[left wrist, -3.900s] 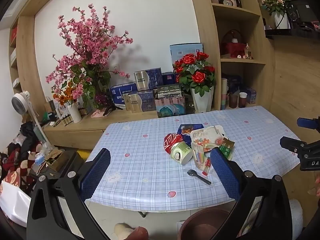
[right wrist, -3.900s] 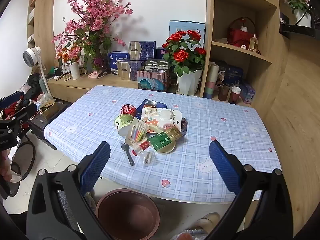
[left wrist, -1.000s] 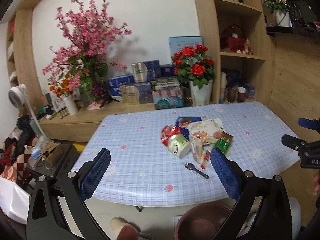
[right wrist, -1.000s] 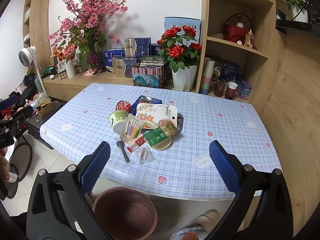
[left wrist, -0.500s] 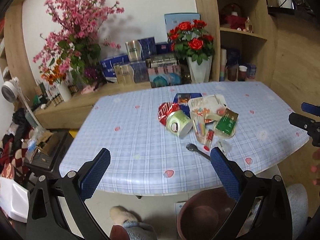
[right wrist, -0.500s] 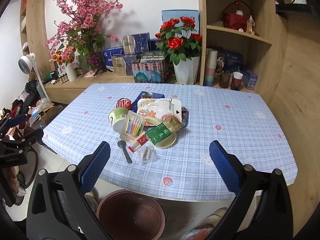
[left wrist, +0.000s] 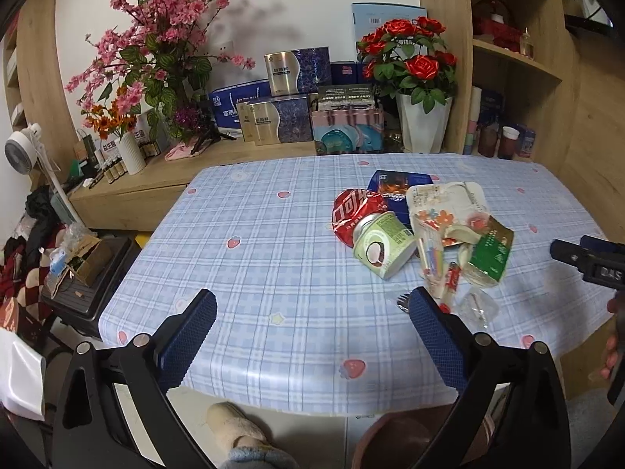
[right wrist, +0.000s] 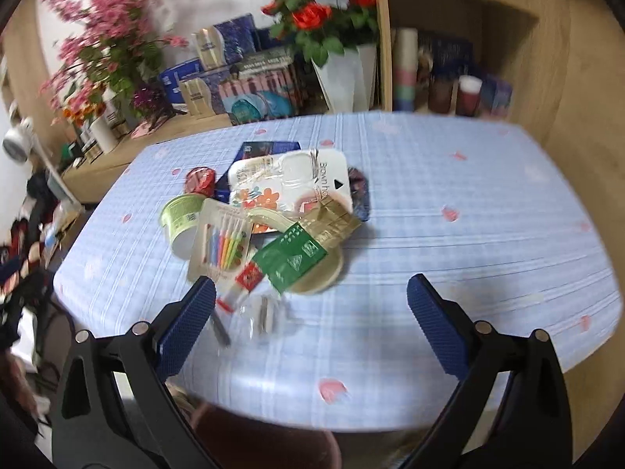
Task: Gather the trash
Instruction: 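Grasp the green coconut cup with the left tool while the right tool grasps the green tea packet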
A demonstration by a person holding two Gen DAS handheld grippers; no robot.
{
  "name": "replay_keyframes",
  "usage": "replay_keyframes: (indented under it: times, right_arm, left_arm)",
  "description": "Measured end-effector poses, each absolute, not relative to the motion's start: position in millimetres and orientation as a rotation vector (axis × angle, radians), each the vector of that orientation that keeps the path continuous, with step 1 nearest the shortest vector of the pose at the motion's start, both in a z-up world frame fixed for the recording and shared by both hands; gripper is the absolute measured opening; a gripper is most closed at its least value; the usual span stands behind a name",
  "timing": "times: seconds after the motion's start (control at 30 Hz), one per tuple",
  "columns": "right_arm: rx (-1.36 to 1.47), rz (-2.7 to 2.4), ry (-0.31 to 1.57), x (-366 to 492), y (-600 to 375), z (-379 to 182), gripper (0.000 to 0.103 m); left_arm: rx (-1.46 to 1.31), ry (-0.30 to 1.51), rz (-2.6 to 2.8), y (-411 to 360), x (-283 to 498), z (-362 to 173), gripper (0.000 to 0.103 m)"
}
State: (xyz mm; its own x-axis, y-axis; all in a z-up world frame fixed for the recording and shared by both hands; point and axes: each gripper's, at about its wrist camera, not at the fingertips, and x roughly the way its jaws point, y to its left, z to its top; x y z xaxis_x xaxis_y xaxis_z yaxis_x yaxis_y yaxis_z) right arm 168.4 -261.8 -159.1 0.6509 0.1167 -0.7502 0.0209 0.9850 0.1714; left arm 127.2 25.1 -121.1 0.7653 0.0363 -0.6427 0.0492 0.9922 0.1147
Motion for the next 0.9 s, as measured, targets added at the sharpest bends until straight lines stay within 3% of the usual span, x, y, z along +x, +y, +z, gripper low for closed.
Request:
replay_keyframes:
  times: [0.37, 0.5, 0.67, 0.73, 0.9]
  right_arm:
    - [0.344, -0.077, 1.002, 272, -255, -244, 0.087]
    - [0.389, -0.012, 1.05, 279, -257, -253, 0.061]
    - [0.424, 0.05, 0.991, 258, -268, -233, 0.038]
    - [0.43, 0.08, 0.979, 252, -272, -228, 0.025]
    - [0.473, 0.137, 0.946, 236, -284, -219, 0.012]
  left_arm:
    - [0.103, 0.748, -0.008, 30, 171, -154, 0.088]
    - [0.109, 0.753, -0.032, 26, 173, -161, 0.087]
    - [0.067, 0.783, -0.095, 20, 180, -169, 0.085]
    - [0.051, 0.796, -0.135, 16, 185, -170, 0.085]
    - [0.093, 0.765, -0.247, 1, 206, -172, 0.085]
